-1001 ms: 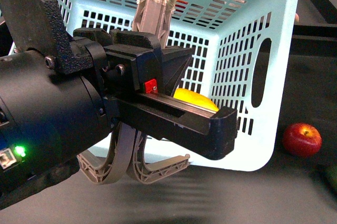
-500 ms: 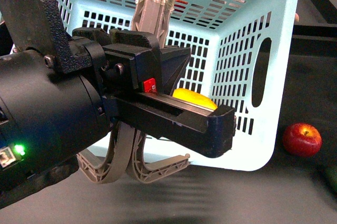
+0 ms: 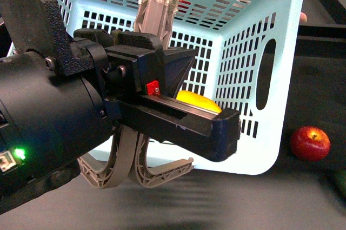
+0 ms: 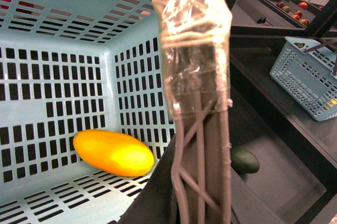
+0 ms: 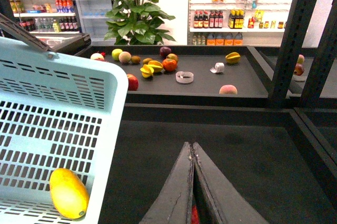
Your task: Pick mango with right arm and hold basket with left
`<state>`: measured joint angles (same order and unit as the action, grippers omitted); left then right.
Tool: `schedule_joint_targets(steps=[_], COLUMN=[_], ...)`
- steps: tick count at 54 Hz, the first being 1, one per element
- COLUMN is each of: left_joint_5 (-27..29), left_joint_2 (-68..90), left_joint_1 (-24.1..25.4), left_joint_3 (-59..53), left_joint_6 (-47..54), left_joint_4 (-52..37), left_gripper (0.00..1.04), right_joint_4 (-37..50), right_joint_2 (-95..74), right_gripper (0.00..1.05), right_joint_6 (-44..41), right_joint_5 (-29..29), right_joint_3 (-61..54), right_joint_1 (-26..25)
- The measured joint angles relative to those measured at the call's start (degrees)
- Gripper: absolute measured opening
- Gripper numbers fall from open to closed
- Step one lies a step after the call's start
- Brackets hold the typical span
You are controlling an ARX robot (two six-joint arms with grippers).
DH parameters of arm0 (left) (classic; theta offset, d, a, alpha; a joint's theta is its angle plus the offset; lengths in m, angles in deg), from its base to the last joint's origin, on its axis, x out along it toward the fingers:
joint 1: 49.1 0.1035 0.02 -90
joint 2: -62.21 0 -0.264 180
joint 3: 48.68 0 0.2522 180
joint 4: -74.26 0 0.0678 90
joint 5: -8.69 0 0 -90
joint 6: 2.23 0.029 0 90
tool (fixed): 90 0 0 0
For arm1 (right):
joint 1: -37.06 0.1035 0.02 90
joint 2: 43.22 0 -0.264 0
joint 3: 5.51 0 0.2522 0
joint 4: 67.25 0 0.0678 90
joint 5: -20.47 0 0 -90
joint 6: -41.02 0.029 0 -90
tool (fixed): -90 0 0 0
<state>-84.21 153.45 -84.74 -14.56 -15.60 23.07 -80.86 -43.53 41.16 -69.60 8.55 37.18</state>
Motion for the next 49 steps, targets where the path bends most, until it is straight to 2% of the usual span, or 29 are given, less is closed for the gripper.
schedule_joint_targets(steps=[6, 13, 16, 20, 32, 40, 49], left_joint_5=[-0.11, 0.28, 11.65, 20.31, 32.68, 38.29, 39.95], left_joint_2=[0.00, 0.04, 2.75, 5.75, 10.32, 12.83, 16.55], left_joint_1=[0.00, -0.09, -0.72, 1.16, 7.54, 11.41, 15.56], left_joint_3=[0.00, 0.00, 0.24, 2.54, 8.46, 12.83, 17.38], left_joint_6=[0.11, 0.07, -2.29, -8.20, -22.56, -33.31, -47.82], left_joint_4=[0.00, -0.17, -4.44, -6.84, -6.82, 0.04, 8.20], left_gripper=[0.09, 0.09, 0.09, 0.09, 0.08, 0.08, 0.08], right_joint_4=[0.00, 0.00, 0.00, -0.02, -0.04, -0.04, -0.04], right_joint_2=[0.00, 0.00, 0.00, 0.07, 0.09, 0.07, 0.09], right_gripper=[0.03, 0.32, 0.46, 0.62, 0.97, 0.97, 0.97], right_joint_6=[-0.09, -0.11, -0.13, -0.11, -0.11, -0.13, -0.11], right_joint_5=[-0.02, 0.00, -0.04, 0.00, -0.02, -0.04, -0.02], right_joint_3=[0.00, 0.00, 0.00, 0.00, 0.00, 0.00, 0.00], right_joint_1=[0.00, 0.00, 0.00, 0.00, 0.00, 0.00, 0.00])
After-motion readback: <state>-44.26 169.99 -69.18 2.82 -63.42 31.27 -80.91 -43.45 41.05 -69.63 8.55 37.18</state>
